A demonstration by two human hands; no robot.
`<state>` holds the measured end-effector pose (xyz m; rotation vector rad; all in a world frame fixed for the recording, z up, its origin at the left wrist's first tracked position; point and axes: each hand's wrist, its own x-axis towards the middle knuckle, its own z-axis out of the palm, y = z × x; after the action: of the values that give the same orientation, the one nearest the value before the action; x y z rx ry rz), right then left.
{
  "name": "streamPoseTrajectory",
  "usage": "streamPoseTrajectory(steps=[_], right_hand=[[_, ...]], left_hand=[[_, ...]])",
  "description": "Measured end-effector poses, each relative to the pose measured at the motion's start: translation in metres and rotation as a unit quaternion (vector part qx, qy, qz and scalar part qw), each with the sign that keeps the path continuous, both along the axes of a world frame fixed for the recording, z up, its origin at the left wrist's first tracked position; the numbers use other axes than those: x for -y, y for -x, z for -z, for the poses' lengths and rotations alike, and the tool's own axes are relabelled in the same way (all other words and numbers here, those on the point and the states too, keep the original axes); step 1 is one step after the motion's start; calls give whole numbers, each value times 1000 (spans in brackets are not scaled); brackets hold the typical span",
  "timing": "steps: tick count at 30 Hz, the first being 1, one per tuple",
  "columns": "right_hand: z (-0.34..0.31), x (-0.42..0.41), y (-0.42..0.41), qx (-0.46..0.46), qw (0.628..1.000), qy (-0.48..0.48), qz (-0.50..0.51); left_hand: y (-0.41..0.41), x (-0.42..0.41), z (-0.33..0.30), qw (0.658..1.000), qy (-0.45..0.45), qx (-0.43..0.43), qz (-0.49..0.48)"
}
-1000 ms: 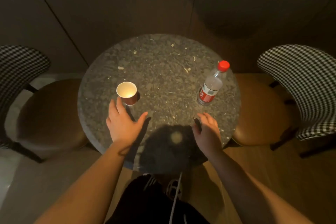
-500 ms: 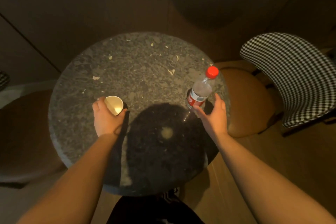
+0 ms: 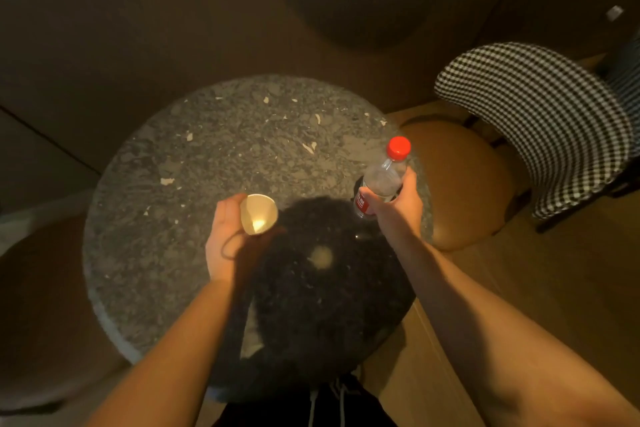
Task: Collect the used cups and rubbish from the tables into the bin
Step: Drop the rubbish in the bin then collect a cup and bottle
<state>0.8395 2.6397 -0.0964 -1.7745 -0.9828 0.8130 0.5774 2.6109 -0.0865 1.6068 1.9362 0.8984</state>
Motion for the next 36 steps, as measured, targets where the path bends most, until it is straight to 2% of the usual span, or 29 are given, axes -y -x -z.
streamPoseTrajectory(steps=[5, 9, 14, 17, 21, 25, 30, 36], right_hand=[[3, 57, -16, 25, 998, -18, 54], [7, 123, -30, 45, 987, -23, 151], [10, 230, -40, 54, 951, -8, 306], [13, 302, -37, 63, 915, 0, 399], [16, 399, -20, 51, 849, 12, 525], [11, 498, 13, 41, 766, 10, 641], [-4, 617, 69, 37, 644, 10, 764], [-17, 751, 153, 38, 481, -3, 876]], left_hand=[[-37, -8, 3, 992, -48, -15, 119], [-79, -2, 4, 970, -52, -8, 236], [-134, 36, -1, 906, -119, -41, 403], [-167, 75, 0, 865, -102, -7, 491], [-212, 142, 4, 790, -50, -2, 611], [-248, 232, 4, 708, -60, -26, 703], [-268, 365, -1, 590, -61, 18, 805], [-257, 548, -1, 428, -57, 49, 901]])
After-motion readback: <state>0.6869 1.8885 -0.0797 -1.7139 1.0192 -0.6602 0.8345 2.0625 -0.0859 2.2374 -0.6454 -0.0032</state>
